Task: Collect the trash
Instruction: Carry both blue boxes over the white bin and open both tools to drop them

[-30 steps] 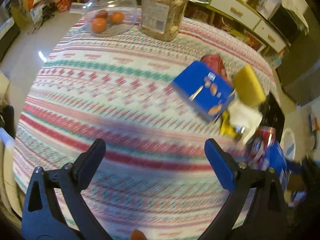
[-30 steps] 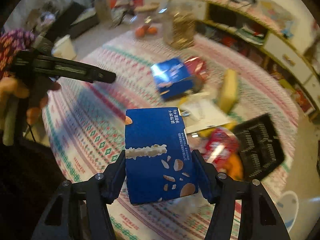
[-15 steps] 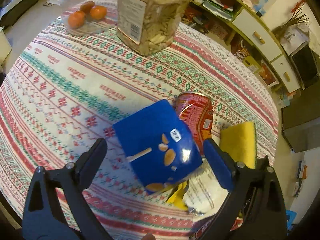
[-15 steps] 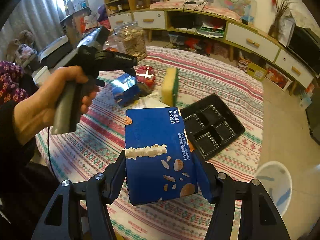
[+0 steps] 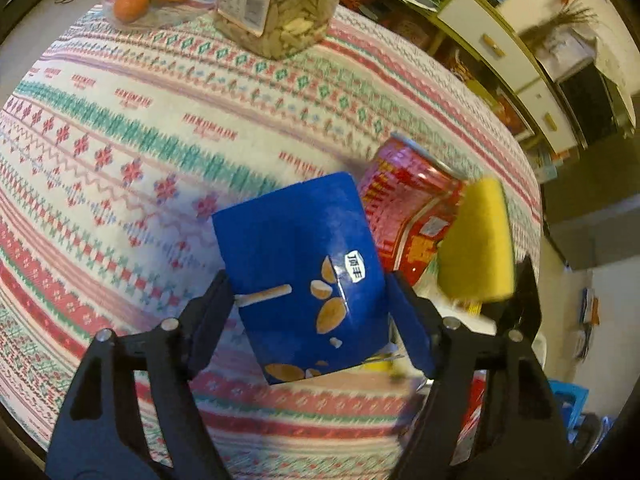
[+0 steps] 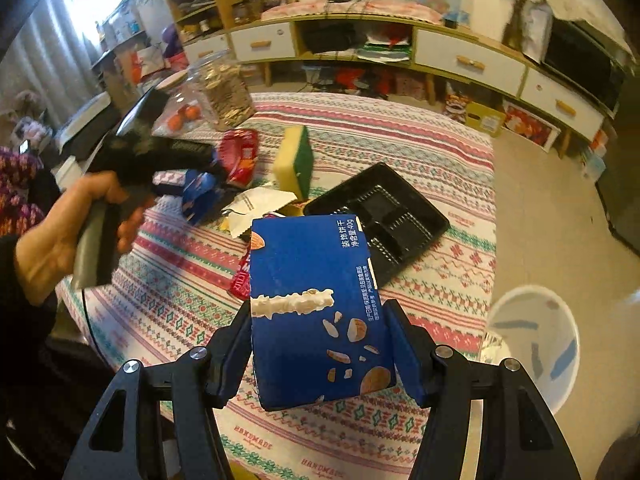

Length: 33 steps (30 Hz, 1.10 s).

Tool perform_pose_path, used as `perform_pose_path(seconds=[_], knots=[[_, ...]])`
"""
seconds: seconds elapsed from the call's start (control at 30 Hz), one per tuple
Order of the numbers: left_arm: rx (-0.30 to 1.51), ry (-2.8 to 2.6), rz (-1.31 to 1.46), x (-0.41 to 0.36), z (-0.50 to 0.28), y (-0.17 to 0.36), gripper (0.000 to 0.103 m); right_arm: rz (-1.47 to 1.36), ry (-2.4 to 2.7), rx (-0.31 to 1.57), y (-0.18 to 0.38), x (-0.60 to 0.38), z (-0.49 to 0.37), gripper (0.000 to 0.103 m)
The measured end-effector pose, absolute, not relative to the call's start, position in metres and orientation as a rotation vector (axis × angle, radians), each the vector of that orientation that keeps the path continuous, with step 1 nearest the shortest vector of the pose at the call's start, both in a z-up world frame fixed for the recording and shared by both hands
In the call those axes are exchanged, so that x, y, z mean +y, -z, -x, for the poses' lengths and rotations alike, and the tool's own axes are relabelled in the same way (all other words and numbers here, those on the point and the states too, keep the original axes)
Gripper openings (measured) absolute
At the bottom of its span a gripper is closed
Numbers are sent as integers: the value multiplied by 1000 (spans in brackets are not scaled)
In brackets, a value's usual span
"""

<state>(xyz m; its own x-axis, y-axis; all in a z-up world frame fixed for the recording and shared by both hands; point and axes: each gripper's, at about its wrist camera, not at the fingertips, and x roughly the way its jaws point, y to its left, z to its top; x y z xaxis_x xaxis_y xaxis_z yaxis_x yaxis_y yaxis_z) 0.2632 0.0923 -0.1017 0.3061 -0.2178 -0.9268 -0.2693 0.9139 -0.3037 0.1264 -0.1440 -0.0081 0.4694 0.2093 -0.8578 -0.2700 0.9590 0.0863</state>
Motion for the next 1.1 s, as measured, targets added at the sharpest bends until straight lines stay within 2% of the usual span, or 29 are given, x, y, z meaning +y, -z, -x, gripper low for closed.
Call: perform_pose_path(seconds=[0.17,0.43,0.77,1.1], knots=[[1259,-21,417,101,-230,94,75,9,-253,1042,9,-156,-119,64],[1152,44,303,97,-195,51,75,-27,-176,1020,3,-179,-106,64],[1087,268,171,3,-169,25,75,-84,4,1016,8,-249,-96,64],[1076,471,83,-101,-166,30,75,-150,200,1047,26,-325,-97,64]])
